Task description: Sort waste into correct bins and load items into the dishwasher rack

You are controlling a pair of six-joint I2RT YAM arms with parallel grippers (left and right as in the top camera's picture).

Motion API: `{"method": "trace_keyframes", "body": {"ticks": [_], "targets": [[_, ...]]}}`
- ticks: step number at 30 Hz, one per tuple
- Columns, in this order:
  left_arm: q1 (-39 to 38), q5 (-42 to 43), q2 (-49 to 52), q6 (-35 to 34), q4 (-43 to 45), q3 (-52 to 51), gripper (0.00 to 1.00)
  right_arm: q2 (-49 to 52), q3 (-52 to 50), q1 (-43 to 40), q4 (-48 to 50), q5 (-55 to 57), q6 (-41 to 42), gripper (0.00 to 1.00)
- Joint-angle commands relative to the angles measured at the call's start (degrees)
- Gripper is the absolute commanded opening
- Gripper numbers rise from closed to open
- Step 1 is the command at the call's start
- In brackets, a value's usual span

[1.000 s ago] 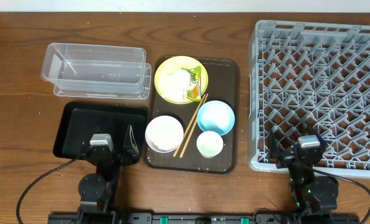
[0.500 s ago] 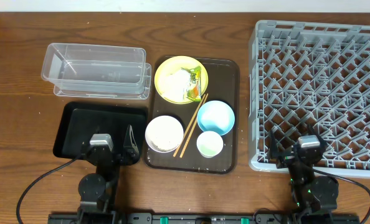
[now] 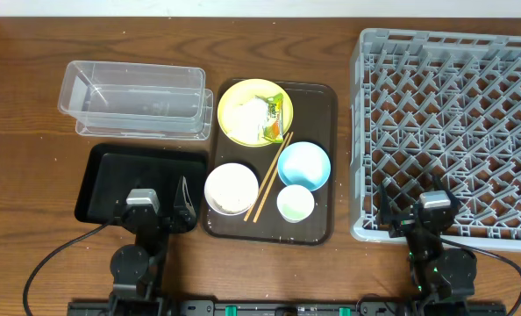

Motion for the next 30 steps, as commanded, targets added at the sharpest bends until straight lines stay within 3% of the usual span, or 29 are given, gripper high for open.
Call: {"method": "trace_keyframes", "body": {"ticks": [1,21,24,30], "targets": [[-0.2,-0.3,-0.3,0.5,-2.4,-0.9,0.91,-0.3,-0.1,0.3,-0.1,-0.4,-0.5,0.99],[-0.2,-0.2,-0.3,-0.1,-2.4,-0.9,0.91,-0.3,-0.1,0.3,-0.1,-0.4,0.2,0.99],[-0.2,-0.2,-0.3,-3.6,-2.4,-0.9,0.90,-0.3,0.2,0.3,-0.2,-0.4,2.5,0.99],[-0.2,1.0,1.5,-4.3,-7.5,3.0,0.91,-0.1,2.7,0.3,-1.6,1.8,6.1,0.99]]}}
